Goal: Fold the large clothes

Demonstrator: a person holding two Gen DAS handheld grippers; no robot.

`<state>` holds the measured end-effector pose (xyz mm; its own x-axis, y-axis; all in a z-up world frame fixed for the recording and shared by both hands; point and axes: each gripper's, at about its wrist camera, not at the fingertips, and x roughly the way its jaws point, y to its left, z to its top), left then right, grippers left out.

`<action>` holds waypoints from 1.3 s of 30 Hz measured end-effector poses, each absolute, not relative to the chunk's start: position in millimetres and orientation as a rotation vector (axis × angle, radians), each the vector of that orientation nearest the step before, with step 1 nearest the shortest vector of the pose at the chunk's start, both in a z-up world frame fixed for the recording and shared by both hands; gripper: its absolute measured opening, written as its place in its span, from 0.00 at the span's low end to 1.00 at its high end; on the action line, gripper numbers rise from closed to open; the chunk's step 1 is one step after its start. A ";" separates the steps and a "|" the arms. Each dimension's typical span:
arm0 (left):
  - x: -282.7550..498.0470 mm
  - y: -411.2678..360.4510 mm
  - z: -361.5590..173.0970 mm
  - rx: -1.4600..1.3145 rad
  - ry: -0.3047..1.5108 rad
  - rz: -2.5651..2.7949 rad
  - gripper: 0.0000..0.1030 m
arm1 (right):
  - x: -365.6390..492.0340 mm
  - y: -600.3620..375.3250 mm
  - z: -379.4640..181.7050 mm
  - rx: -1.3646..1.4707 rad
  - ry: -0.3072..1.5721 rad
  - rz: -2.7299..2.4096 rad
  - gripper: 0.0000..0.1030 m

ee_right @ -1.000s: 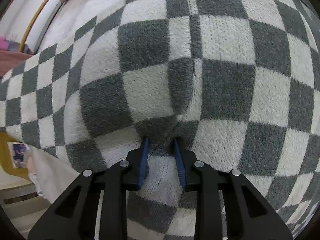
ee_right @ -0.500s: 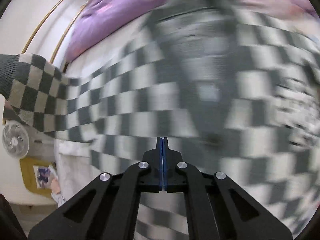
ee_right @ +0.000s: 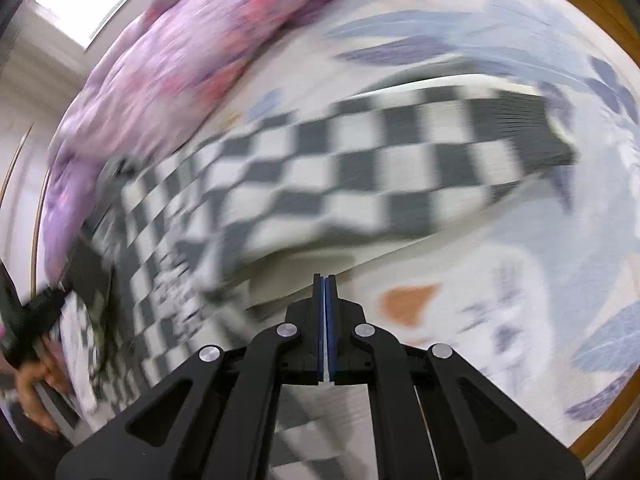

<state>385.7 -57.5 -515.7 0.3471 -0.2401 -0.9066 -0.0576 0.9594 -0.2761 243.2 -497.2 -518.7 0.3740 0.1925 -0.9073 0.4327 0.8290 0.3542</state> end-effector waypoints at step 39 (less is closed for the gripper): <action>373.4 -179.7 -577.4 -0.138 1.423 -0.301 0.48 | 234.6 -664.1 -546.4 1.033 0.929 -0.599 0.10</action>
<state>373.4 -179.7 -577.4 0.1171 -0.2868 -0.9508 0.1227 0.9543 -0.2727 234.6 -664.1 -546.4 0.4974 -0.0005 -0.8675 0.7901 0.4133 0.4527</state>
